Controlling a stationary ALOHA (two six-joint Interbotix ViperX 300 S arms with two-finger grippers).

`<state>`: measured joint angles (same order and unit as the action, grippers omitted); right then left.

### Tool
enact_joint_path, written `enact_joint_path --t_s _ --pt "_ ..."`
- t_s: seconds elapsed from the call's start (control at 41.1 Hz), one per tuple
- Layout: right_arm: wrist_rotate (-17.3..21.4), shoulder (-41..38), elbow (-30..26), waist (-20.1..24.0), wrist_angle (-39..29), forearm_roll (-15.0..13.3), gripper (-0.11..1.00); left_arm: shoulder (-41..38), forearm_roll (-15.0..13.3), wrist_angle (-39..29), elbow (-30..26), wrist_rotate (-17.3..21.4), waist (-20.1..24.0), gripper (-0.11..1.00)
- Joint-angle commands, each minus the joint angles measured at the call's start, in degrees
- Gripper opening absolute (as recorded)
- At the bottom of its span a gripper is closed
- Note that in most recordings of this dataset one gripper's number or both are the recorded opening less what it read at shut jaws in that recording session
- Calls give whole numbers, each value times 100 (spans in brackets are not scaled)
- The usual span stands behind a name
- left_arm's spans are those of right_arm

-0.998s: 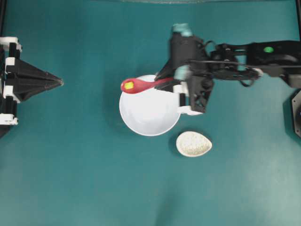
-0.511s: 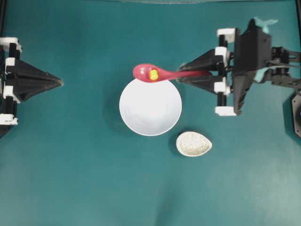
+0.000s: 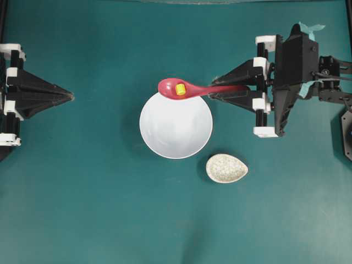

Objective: Scoop the yellow hexagonal prism block from the bowl with a spoon using the right arm.

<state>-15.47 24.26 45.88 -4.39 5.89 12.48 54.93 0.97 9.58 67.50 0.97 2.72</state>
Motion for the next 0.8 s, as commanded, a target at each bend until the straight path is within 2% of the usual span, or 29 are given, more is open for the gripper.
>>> enact_joint_path --t_s 0.0,0.779 --pt "44 26 -114 18 62 18 23 -44 18 35 -44 0 9 -1" --pt "18 26 -141 18 229 9 23 88 18 -53 -70 -70 9 -1"
